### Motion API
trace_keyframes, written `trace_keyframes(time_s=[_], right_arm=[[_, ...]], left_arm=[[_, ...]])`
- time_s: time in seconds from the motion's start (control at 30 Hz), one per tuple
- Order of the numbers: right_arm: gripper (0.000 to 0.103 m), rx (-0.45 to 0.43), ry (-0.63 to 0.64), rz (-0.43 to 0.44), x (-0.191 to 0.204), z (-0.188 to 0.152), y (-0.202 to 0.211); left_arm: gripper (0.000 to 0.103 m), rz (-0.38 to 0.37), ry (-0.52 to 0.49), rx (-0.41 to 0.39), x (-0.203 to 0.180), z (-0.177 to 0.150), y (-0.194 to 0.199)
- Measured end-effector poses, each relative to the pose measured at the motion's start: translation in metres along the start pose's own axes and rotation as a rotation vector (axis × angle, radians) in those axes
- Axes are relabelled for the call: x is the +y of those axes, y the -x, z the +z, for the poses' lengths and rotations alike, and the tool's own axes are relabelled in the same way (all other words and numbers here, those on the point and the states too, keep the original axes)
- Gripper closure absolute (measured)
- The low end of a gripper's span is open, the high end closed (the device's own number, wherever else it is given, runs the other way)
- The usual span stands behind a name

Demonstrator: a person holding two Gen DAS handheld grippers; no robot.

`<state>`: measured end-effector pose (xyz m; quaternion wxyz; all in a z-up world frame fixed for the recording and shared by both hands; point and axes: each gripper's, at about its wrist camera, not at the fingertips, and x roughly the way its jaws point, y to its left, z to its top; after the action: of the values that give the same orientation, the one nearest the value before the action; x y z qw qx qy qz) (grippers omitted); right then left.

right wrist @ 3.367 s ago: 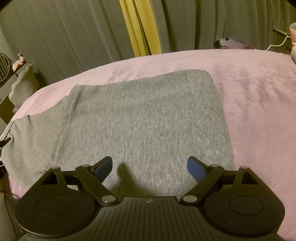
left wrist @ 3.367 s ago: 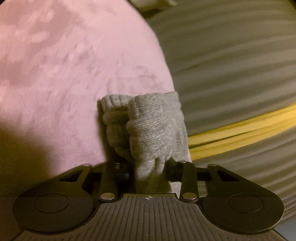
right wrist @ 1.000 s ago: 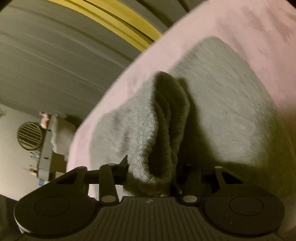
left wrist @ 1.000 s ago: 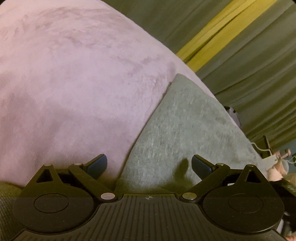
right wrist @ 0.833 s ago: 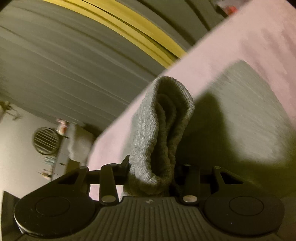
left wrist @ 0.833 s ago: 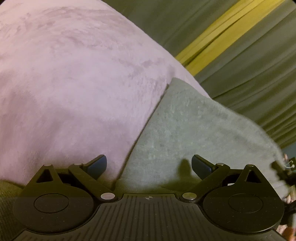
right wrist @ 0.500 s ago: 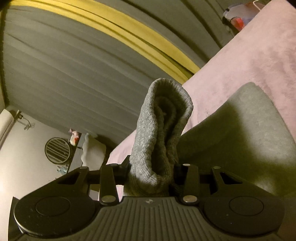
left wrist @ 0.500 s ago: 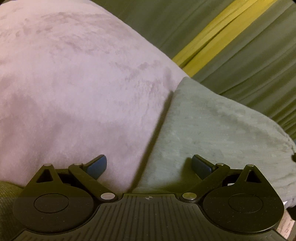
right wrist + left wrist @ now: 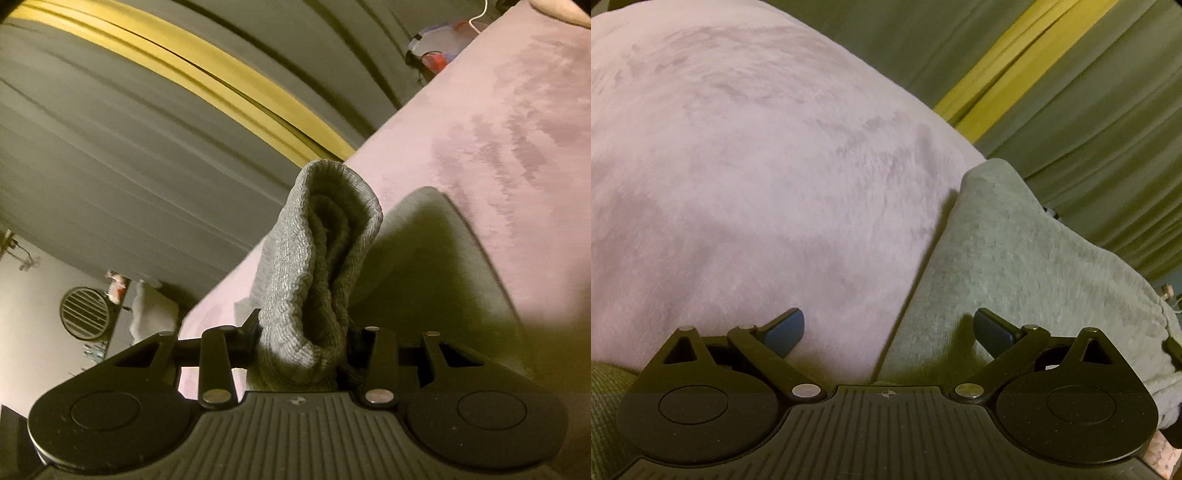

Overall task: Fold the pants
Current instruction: 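Fold the held cuff over the pants with the right gripper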

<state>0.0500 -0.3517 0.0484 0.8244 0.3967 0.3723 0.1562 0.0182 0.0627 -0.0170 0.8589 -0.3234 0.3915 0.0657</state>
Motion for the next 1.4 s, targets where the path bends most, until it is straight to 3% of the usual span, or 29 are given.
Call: trace_keyframes(time_s=[0.27,0.33,0.37,0.4,0.43,0.5,0.7,0.87,0.93,1.07,1.3,1.4], right_arm=[[0.062,0.03,0.045,-0.038,-0.012,-0.007,-0.005],[0.047,0.057,0.108,-0.104,-0.012,-0.004,-0.007],[0.038,0.051,0.155,-0.185,-0.011,-0.004,-0.008],[0.019,0.033,0.19,-0.248,-0.012,-0.005,-0.006],[0.012,-0.001,0.221,-0.283,-0.011,-0.005,-0.002],[0.011,-0.029,0.243,-0.293,-0.014,-0.006,0.005],[0.011,0.019,0.219,-0.32,-0.031,-0.01,-0.005],[0.008,0.114,0.179,-0.28,-0.042,-0.011,-0.023],[0.007,0.154,0.173,-0.289,-0.045,-0.012,-0.031],[0.004,0.179,0.163,-0.34,-0.05,-0.014,-0.039],[0.004,0.2,0.098,-0.321,-0.063,-0.01,-0.04],[0.004,0.229,0.054,-0.29,-0.07,-0.006,-0.04]], left_arm=[[0.002,0.023,-0.027,0.012,-0.004,-0.001,-0.007],[0.002,0.031,-0.031,0.011,-0.004,-0.001,-0.008],[0.002,0.035,-0.034,0.009,-0.004,-0.001,-0.007],[0.002,0.037,-0.038,0.008,-0.005,-0.001,-0.008],[0.002,0.039,-0.042,0.007,-0.007,-0.002,-0.008],[0.002,0.047,-0.059,0.006,-0.01,-0.004,-0.008],[0.002,0.015,-0.184,-0.009,-0.028,-0.008,-0.005],[0.002,-0.029,-0.25,0.11,-0.038,-0.011,-0.024],[0.002,-0.023,-0.255,0.159,-0.038,-0.012,-0.033],[0.0,-0.015,-0.253,0.173,-0.037,-0.011,-0.036],[0.0,-0.029,-0.226,0.177,-0.035,-0.005,-0.034],[0.0,-0.069,-0.186,0.189,-0.031,0.005,-0.038]])
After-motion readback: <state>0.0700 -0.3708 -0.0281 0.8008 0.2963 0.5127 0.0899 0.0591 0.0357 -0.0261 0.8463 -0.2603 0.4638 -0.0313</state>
